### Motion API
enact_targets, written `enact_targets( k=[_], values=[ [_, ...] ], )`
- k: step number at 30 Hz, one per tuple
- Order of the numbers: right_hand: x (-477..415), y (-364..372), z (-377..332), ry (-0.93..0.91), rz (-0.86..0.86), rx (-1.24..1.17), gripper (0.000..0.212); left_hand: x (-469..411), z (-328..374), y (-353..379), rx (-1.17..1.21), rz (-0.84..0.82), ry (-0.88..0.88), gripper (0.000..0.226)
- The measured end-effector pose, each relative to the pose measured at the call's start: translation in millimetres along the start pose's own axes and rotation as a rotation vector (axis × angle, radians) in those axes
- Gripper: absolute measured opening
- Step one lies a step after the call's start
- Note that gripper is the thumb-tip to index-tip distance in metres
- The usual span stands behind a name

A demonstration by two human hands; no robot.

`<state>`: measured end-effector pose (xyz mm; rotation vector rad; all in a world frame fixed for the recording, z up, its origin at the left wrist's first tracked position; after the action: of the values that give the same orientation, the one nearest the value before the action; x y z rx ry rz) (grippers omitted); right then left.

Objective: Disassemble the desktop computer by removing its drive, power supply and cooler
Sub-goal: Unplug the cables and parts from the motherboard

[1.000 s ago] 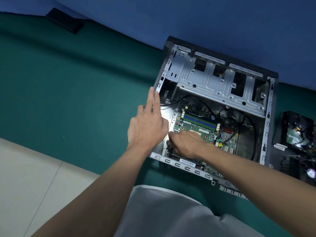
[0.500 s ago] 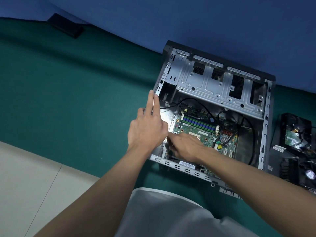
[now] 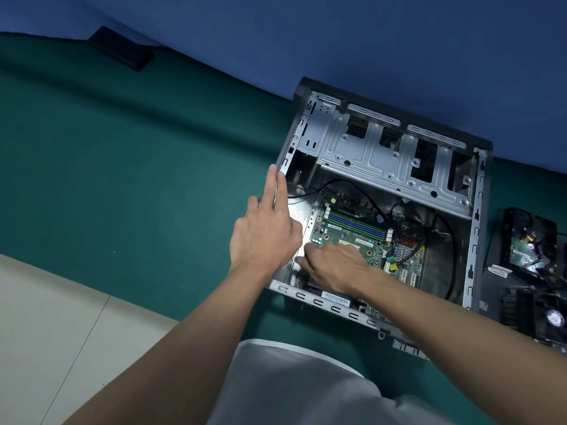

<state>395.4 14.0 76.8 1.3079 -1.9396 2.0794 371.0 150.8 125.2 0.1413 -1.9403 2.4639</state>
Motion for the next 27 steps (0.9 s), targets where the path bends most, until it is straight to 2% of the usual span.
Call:
enact_targets(
  k=[4,6,9,14,16,19,20,24,26,27],
  values=[
    [-3.1,-3.1,0.9,0.003,-0.042,-0.085,0.006,0.3,-0.1,-0.7,0.002,0.001,0.000,0.077],
    [-4.8,-4.2,0.9,0.024,-0.074,-0.120,0.009,0.3,-0.3,-0.6,0.001,0.001,0.001,0.077],
    [-2.9,1.5,1.5,0.014,-0.017,-0.028,0.029,0.8,0.2,-0.3,0.001,-0.003,0.002,0.077],
    [-3.8,-1.0,3.2,0.040,-0.059,-0.126,0.003,0.2,0.0,-0.7,0.001,-0.004,0.002,0.077],
    [-3.5,-2.5,1.8,0.046,-0.077,-0.156,0.006,-0.1,0.0,0.0,0.000,-0.006,-0.001,0.077],
    [-1.0,3.1,-0.3,0.017,-0.030,-0.039,0.029,-0.1,0.1,0.6,-0.005,-0.007,-0.003,0.077],
    [-0.7,3.6,-0.4,0.014,-0.020,-0.030,0.030,0.0,0.1,0.5,-0.005,-0.005,-0.002,0.077],
    [-1.4,-2.5,-1.1,0.003,-0.074,-0.116,0.002,0.2,0.0,-0.1,-0.007,-0.002,0.002,0.077],
    [-1.4,-4.7,-2.5,0.016,-0.088,-0.138,0.003,0.1,-0.1,-0.1,-0.008,-0.004,0.002,0.077],
    [-0.9,-4.6,-3.3,0.013,-0.072,-0.110,0.010,0.2,-0.1,-0.1,-0.009,-0.005,0.001,0.077]
  ],
)
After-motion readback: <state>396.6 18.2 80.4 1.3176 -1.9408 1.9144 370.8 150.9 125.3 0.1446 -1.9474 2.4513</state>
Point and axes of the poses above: each hand's wrist, its own x-axis away from the middle knuckle, its own y-axis out of the palm, z = x × y, the point moved 3 cm from there along -x, towards the middle knuckle, and after that the axes turned 12 degrees about y, right-handed, at the moved point
